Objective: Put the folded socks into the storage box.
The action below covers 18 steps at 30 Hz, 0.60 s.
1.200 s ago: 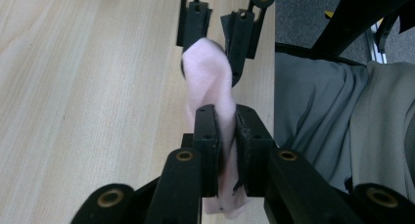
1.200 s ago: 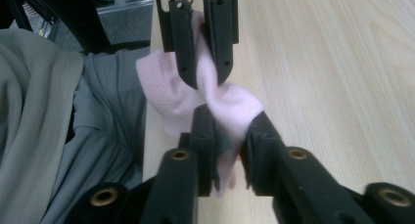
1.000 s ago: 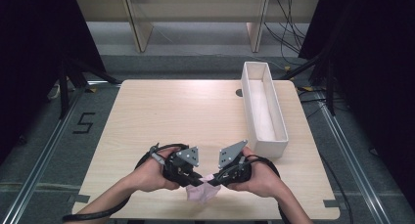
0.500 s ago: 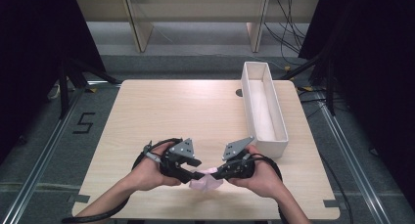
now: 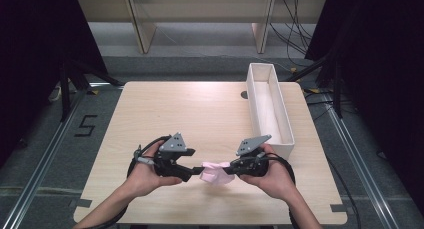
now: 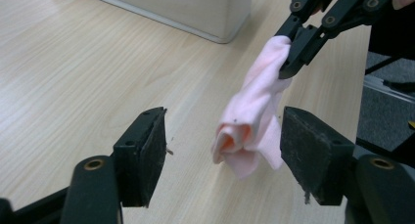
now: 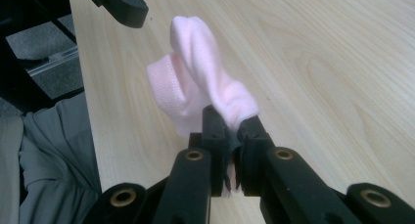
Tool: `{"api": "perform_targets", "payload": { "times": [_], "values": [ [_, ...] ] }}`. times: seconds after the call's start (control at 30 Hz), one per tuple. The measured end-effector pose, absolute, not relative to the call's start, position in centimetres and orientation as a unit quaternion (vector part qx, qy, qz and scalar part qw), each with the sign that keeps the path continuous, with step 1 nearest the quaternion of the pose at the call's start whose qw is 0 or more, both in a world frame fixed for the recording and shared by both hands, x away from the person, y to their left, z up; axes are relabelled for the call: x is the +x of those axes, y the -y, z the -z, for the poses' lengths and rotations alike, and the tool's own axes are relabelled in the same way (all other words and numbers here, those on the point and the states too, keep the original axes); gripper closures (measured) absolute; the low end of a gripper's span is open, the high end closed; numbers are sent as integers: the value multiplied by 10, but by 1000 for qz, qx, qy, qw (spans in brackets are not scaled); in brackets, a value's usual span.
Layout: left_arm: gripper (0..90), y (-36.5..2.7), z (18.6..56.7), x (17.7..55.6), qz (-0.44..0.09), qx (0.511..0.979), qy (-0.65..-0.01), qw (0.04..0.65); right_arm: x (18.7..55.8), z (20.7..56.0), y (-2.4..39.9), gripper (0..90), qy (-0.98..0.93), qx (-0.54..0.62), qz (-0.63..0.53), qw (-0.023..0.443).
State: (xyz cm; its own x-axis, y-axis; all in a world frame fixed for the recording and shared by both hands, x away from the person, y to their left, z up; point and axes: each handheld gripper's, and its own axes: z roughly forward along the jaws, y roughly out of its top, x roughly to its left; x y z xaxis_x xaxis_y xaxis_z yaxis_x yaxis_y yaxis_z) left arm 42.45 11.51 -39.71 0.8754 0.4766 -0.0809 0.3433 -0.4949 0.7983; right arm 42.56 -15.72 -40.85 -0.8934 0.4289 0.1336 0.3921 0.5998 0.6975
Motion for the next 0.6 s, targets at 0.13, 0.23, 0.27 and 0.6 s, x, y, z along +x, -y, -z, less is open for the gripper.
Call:
{"api": "perform_targets", "payload": {
  "times": [0.13,0.23,0.27,0.6],
  "values": [
    [284,-120,400,426,-71,851,-262,449,427,408,161,849,-891,235,-387,28],
    [260,-124,401,427,-73,847,-270,452,428,407,164,849,-889,239,-390,32],
    [251,-125,402,427,-75,846,-272,453,428,407,165,849,-887,245,-390,31],
    [245,-131,408,426,-87,842,-288,447,431,403,177,848,-877,266,-398,39]
  ]
}}
